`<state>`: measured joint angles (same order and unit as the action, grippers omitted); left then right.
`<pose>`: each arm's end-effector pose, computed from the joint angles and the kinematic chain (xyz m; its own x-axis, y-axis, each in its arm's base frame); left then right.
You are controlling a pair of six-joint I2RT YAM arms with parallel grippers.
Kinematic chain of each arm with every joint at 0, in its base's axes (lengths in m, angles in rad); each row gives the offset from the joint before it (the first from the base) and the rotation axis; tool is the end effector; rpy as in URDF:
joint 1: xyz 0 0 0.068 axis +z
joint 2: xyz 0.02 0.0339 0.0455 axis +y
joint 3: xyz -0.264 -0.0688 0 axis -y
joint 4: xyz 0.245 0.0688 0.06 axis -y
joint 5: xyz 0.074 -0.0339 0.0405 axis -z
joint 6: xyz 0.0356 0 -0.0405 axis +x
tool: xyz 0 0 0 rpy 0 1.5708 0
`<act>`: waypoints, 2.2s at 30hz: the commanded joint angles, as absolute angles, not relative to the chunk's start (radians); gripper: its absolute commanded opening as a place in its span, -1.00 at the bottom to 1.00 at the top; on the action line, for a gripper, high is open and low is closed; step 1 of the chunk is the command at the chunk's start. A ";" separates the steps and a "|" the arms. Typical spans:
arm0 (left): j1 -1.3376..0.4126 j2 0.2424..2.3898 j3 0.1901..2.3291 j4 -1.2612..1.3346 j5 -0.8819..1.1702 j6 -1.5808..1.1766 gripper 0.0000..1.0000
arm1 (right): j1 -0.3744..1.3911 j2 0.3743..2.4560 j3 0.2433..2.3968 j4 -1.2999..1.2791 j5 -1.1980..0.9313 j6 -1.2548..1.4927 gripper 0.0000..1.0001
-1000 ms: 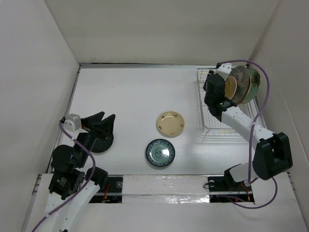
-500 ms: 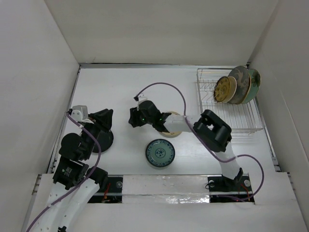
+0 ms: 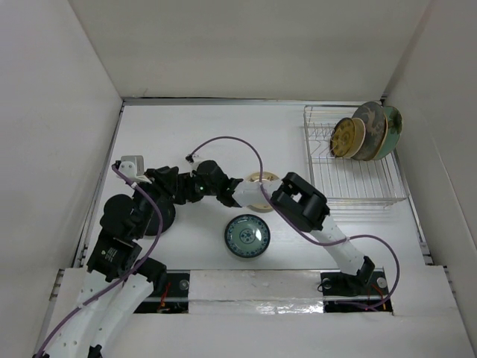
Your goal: Load the plates into the dish rack
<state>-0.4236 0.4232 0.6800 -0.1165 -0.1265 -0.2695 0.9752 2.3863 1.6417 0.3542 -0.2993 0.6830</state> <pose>0.1014 -0.0408 0.3575 0.0446 -0.3099 -0.9497 0.3172 0.9059 -0.2806 0.2903 0.4471 0.1315 -0.7614 -0.0485 -0.6465 -0.5975 0.4396 0.6707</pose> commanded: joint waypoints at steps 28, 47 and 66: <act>-0.419 0.338 0.687 -0.067 -0.103 -0.261 -0.43 | 0.862 2.016 1.432 0.548 -0.151 0.698 -1.00; -0.419 0.210 0.680 -0.051 0.046 -0.284 -0.39 | 0.310 1.341 1.080 0.227 1.005 -0.016 -1.00; -0.449 0.195 0.680 -0.054 0.037 -0.281 -0.39 | 0.285 1.569 1.006 0.408 1.091 -0.181 -1.00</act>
<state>-0.4442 0.1986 0.6800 -0.1017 0.0296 -0.2783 0.2653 1.5570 1.0111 0.3161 1.0542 -0.1684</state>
